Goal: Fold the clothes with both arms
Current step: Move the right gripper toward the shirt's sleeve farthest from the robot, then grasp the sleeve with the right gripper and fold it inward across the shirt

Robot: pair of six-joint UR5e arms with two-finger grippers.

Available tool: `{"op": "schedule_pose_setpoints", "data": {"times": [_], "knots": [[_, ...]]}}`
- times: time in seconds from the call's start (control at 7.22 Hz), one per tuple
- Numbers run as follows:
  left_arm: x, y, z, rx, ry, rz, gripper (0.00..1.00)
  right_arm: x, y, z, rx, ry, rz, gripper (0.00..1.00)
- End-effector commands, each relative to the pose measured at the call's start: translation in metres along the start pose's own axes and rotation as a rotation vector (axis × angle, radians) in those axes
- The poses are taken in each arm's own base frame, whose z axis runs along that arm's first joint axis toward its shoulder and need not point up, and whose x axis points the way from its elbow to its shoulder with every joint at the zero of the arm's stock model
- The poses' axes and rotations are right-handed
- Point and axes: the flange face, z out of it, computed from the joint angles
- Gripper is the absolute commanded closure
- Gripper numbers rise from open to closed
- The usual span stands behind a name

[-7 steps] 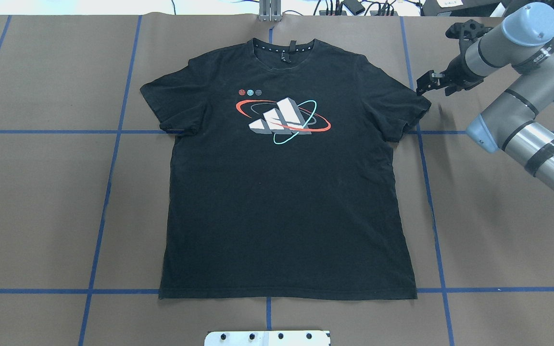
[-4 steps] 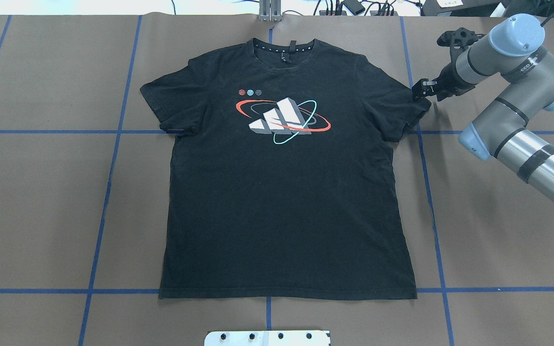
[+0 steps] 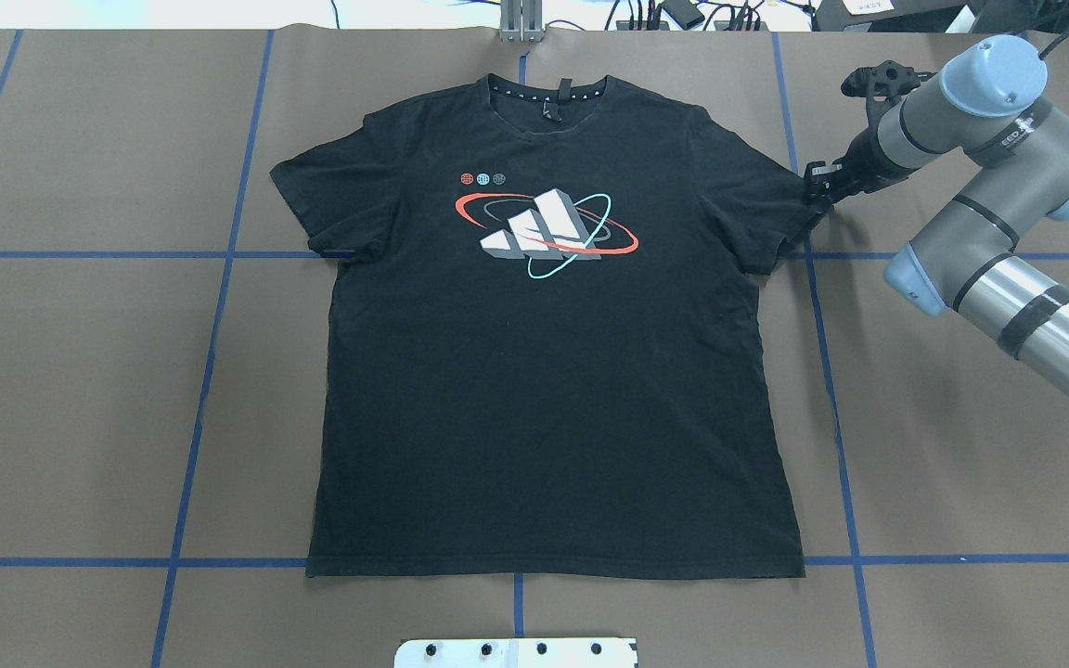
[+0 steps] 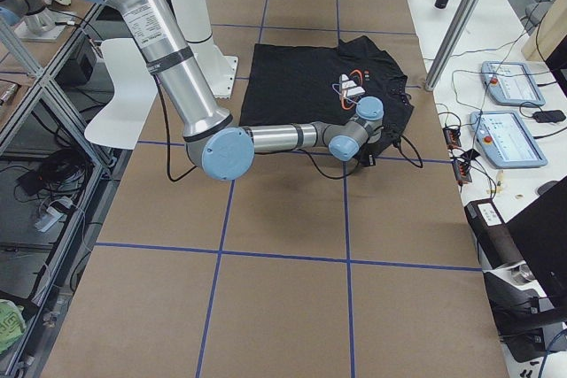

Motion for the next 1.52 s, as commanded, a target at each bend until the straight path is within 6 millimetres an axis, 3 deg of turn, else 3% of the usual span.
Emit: {"op": "schedule_pose_setpoints", "data": {"times": [0.0, 0.42, 0.55, 0.83, 1.11, 1.39], "knots": [[0.000, 0.000, 0.000, 0.000, 0.000, 0.001, 0.00, 0.000, 0.001, 0.000, -0.001, -0.001, -0.003, 1.00], [0.000, 0.002, 0.000, 0.003, 0.000, 0.005, 0.00, -0.020, -0.024, -0.022, 0.033, -0.025, 0.000, 1.00], [0.000, 0.002, 0.000, 0.002, 0.000, 0.003, 0.00, -0.047, -0.041, -0.029, 0.016, -0.009, 0.013, 1.00], [0.000, 0.002, 0.000, 0.003, 0.000, 0.005, 0.00, -0.121, -0.075, -0.048, -0.027, 0.025, 0.045, 1.00], [0.000, 0.002, 0.000, 0.005, 0.000, 0.007, 0.00, -0.192, -0.085, -0.053, -0.011, 0.050, 0.103, 1.00], [-0.001, 0.004, 0.001, 0.003, 0.000, 0.005, 0.00, -0.250, -0.087, -0.039, 0.008, 0.066, 0.125, 1.00]]}}
